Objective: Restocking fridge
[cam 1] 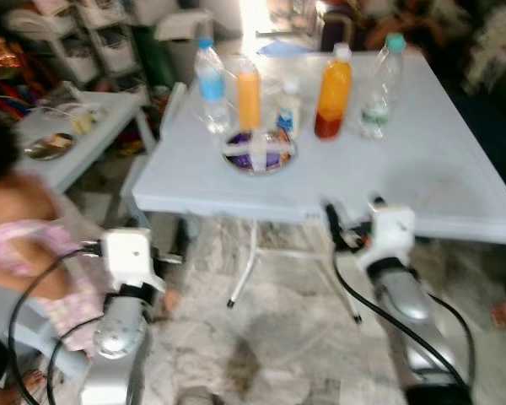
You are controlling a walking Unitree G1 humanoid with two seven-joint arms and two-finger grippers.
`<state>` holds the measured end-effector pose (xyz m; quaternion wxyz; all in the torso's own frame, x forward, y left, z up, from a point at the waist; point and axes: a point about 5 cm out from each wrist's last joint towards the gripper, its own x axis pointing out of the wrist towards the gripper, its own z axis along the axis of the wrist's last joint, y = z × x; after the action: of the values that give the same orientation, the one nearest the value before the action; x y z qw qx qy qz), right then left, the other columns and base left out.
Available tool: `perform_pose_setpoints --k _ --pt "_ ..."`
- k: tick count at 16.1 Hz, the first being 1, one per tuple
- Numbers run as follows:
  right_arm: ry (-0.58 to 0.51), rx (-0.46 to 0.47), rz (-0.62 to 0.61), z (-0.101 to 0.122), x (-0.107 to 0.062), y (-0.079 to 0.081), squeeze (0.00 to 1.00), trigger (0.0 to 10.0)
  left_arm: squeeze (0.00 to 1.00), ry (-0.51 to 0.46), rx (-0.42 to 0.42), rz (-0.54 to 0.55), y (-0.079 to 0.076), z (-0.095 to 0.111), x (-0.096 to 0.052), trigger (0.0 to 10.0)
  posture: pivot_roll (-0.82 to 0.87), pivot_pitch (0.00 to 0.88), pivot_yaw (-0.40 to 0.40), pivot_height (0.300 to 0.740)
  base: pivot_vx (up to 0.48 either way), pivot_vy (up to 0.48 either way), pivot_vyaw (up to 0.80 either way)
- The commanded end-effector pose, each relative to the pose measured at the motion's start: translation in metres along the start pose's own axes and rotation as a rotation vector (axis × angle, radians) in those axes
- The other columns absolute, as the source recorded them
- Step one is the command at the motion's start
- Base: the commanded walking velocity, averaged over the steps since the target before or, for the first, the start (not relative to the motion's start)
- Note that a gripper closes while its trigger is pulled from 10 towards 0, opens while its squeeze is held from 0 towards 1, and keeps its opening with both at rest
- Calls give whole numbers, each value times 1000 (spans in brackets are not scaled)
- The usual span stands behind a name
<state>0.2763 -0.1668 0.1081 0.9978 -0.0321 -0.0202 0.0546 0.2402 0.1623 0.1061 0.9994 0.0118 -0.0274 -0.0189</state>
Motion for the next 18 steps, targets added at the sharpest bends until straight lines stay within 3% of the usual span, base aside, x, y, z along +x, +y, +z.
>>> perform_pose_setpoints --k 1,6,8,14,18 --pt "-11 0 42 2 6 10 0 10000 0 -1 13 32 11 3 1 10000 -21 80 64 740 304 0 0" --pt "-73 -4 115 20 24 17 0 10000 0 -18 11 58 13 6 8 10000 -19 79 21 740 298 0 0" --pt "-108 -23 166 27 28 20 0 10000 0 -29 0 60 7 8 10 10000 -16 84 5 740 0 0 244" --pt "-117 -27 198 29 27 22 0 10000 0 -27 -1 51 5 6 9 10000 -24 84 4 740 0 0 579" --pt "-113 -27 189 28 28 21 0 10000 0 -28 -7 47 3 5 11 10000 -25 85 4 740 308 206 273"
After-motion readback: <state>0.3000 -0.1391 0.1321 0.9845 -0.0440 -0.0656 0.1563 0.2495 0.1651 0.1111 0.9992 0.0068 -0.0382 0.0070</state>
